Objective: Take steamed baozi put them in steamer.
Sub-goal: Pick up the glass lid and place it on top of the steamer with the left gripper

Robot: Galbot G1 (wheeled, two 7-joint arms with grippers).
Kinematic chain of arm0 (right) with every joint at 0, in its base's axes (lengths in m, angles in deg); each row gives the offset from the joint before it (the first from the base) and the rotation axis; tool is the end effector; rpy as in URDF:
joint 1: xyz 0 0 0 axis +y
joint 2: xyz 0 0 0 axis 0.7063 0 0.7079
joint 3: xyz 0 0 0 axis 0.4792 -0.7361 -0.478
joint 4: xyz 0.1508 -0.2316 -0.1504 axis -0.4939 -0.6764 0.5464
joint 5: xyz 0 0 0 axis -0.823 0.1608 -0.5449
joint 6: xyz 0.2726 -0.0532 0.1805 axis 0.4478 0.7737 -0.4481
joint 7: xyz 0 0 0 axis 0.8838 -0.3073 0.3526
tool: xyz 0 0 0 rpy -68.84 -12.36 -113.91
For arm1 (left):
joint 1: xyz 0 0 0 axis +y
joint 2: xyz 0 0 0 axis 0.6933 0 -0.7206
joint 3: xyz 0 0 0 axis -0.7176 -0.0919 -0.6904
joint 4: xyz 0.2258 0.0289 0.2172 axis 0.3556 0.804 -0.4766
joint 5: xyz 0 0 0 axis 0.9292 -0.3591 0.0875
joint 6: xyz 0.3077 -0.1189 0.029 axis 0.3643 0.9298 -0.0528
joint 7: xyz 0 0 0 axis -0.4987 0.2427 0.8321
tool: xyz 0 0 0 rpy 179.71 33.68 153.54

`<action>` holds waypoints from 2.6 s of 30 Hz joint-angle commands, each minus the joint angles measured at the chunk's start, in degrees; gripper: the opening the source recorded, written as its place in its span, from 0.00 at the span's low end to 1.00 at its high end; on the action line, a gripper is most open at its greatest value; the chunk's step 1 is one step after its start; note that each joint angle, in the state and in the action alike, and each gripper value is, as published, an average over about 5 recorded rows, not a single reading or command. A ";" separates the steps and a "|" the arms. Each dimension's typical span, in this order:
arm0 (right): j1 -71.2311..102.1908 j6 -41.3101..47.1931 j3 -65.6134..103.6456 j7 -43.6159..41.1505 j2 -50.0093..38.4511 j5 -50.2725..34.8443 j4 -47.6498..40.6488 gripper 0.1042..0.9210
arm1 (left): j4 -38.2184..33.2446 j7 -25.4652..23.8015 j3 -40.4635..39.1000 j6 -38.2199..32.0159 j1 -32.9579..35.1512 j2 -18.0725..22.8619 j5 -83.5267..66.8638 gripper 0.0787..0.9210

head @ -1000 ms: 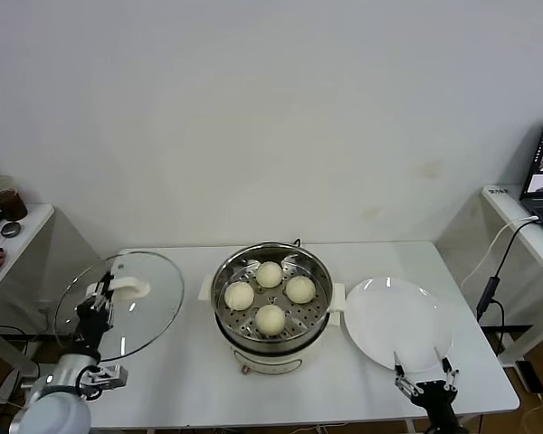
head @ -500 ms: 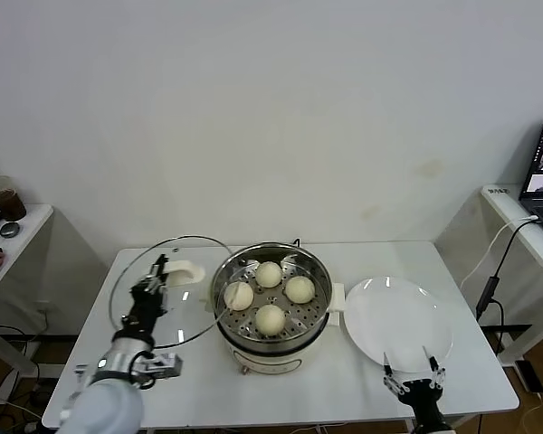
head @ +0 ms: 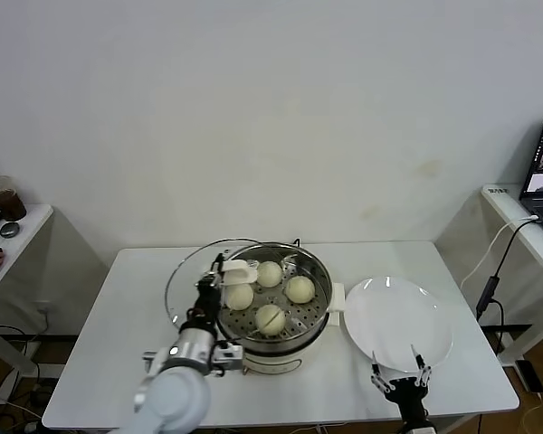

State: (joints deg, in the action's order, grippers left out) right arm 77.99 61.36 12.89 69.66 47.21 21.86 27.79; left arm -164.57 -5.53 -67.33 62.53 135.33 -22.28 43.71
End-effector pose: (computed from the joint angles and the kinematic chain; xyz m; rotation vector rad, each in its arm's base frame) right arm 0.1362 -0.0607 -0.3728 -0.0075 -2.9759 0.4751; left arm 0.2436 -0.0611 -0.2145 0.1303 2.2607 2.0943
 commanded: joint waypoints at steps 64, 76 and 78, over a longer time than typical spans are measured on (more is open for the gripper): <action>-0.46 -0.51 -1.95 0.61 0.53 1.69 -1.71 0.88 | 11.65 -3.19 -6.79 -0.11 -5.10 13.53 14.25 0.11; -0.37 -0.49 -2.62 0.63 0.56 2.03 -1.75 0.88 | 11.10 -3.12 -6.69 -0.36 -4.84 13.19 14.31 0.11; -0.35 -0.48 -2.66 0.63 0.57 2.09 -1.75 0.88 | 11.14 -3.14 -6.79 -0.39 -4.89 13.28 14.28 0.11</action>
State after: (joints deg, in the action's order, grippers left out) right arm 77.60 60.87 10.33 70.25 47.75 23.87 26.01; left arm -153.45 -8.78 -73.97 62.18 130.52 -9.11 57.94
